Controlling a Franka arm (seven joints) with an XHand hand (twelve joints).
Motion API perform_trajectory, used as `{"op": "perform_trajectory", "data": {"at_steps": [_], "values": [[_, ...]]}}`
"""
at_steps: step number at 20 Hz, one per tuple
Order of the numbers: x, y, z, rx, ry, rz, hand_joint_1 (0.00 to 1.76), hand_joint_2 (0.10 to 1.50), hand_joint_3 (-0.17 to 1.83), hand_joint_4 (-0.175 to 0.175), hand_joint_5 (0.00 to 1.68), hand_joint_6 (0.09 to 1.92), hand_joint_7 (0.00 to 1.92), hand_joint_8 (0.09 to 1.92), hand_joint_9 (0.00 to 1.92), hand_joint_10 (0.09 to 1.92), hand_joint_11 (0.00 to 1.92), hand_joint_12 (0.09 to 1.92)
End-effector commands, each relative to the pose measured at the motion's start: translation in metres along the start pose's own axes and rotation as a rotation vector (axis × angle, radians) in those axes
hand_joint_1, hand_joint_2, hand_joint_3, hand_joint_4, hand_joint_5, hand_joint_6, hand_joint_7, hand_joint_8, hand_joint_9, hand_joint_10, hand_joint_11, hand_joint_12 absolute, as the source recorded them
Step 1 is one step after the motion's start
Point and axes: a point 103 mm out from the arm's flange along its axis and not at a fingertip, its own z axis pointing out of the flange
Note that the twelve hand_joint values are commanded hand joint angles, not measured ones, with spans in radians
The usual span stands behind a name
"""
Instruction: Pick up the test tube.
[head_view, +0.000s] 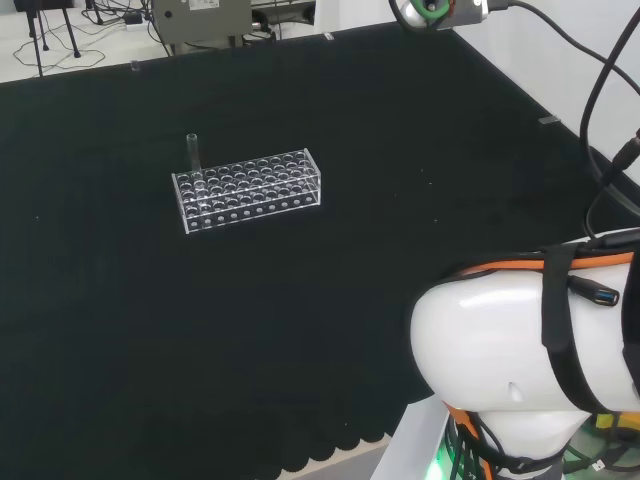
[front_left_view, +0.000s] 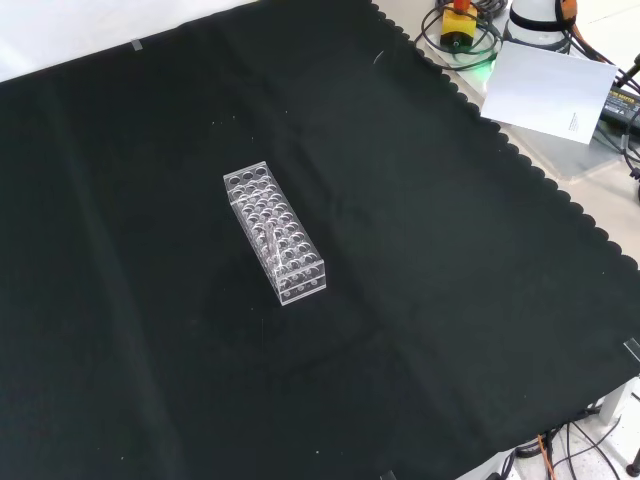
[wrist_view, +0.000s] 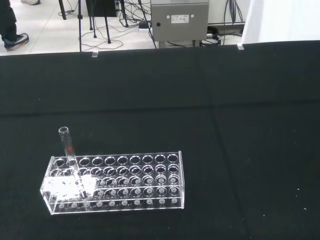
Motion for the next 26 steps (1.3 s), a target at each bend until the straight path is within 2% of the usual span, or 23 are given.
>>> {"op": "perform_trajectory", "data": {"at_steps": [1,3,7,16,26], "values": [[0.000,0.000,0.001,-0.008,-0.012,0.003,0.73,0.70,0.56,-0.078,0.32,0.09,0.09,0.80,0.15,0.96,0.02,1.39],[0.000,0.000,0.001,-0.009,-0.006,0.007,0.68,0.74,0.53,-0.085,0.22,0.09,0.02,0.75,0.06,0.98,0.00,1.36],[0.002,0.005,0.003,0.002,0.000,-0.005,0.66,0.76,0.52,-0.088,0.20,0.09,0.00,0.75,0.04,0.99,0.00,1.35],[0.027,0.045,0.020,0.044,0.023,-0.110,0.69,0.77,0.49,-0.109,0.26,0.09,0.05,0.89,0.13,1.00,0.00,1.47],[0.047,0.087,0.043,0.134,0.016,-0.176,0.73,0.77,0.50,-0.125,0.31,0.09,0.15,0.94,0.22,1.01,0.00,1.53]]}}
